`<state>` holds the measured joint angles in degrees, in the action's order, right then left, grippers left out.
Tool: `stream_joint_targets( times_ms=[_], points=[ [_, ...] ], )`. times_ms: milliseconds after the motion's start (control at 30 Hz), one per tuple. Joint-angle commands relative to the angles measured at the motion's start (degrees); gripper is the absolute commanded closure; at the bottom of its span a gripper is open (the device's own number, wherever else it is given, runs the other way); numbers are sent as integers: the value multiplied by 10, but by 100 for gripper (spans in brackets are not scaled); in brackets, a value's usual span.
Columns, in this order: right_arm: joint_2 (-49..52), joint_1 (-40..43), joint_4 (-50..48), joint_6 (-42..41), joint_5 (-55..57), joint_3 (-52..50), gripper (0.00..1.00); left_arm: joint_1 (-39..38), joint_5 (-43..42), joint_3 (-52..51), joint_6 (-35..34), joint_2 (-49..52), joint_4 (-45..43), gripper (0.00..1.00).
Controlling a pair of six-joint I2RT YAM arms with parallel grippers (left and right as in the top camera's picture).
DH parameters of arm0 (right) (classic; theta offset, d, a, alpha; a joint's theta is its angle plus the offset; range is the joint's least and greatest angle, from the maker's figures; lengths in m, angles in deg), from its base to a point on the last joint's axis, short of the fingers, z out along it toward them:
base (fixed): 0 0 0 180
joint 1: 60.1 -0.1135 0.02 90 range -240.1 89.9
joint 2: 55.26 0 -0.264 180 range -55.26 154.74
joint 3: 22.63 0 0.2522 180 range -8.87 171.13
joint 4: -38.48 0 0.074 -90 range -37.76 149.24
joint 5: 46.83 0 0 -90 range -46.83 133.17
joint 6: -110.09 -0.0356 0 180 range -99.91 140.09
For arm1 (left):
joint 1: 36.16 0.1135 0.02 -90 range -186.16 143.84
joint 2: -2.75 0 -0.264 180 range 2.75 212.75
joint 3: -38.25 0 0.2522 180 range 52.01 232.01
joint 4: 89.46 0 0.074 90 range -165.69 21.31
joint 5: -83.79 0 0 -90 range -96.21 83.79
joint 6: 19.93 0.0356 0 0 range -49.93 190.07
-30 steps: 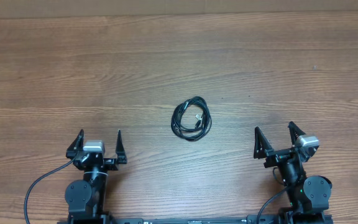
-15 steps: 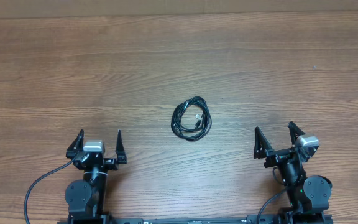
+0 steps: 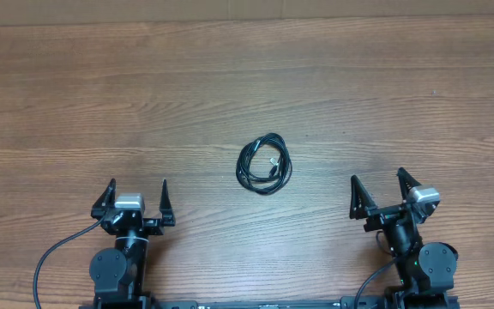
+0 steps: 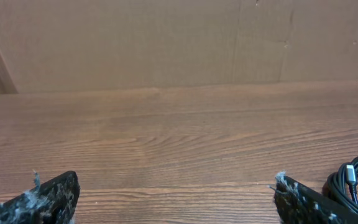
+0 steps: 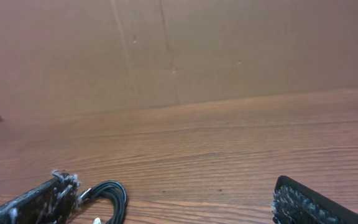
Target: Untangle cables
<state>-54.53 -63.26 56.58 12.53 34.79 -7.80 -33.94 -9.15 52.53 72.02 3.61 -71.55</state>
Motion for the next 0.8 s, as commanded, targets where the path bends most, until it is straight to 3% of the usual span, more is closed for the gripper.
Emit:
stream_joint_targets(
  times_ms=[0, 267, 467, 767],
  points=[
    [-3, -5, -3, -32, -16, -6, 0, -4, 2, -2, 11, -6, 2, 0],
    [33, -5, 8, -77, -66, 3, 0, -4, 33, -2, 13, -5, -6, 0],
    [70, -5, 62, -94, -107, 46, 0, -4, 29, -2, -33, -5, -1, 0],
    [136, -5, 149, -90, -108, 185, 0, -4, 13, 67, -39, 4, 45, 0]
  ],
)
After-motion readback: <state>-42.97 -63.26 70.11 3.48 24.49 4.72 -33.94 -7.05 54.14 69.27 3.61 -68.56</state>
